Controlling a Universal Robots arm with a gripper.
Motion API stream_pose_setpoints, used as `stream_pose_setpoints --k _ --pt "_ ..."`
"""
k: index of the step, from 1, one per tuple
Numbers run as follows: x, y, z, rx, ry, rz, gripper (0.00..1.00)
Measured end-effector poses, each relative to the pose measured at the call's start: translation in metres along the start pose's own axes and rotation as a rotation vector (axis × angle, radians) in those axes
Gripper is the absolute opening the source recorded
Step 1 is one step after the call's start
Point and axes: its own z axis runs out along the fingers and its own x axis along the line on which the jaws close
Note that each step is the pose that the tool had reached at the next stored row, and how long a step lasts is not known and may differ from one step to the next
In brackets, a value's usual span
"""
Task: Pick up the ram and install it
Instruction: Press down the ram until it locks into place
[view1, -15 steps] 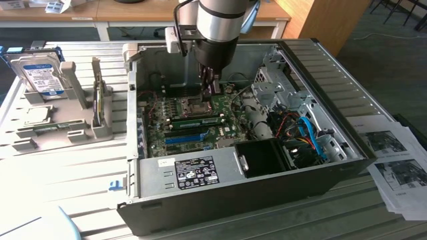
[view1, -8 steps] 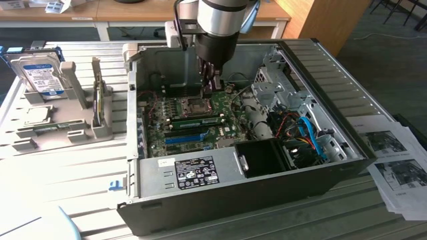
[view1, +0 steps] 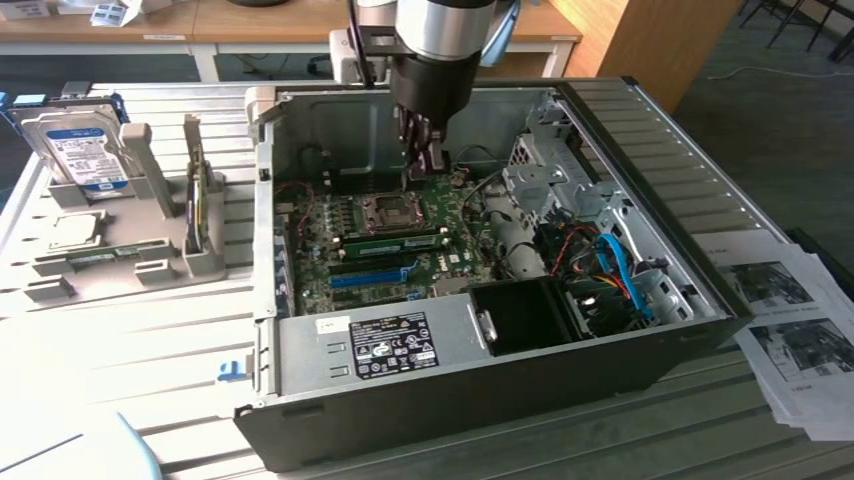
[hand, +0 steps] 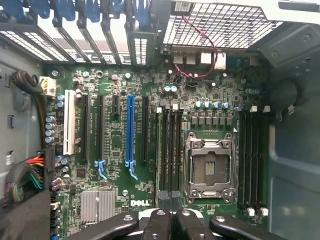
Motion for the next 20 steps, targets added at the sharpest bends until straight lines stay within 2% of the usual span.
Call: stream_pose_setpoints --k 14,20 --pt "-0.001 0.0002 -0.0144 0.0000 0.0002 0.000 0.09" --pt "-0.001 0.0002 -0.0154 0.0000 0.0002 0.000 0.09"
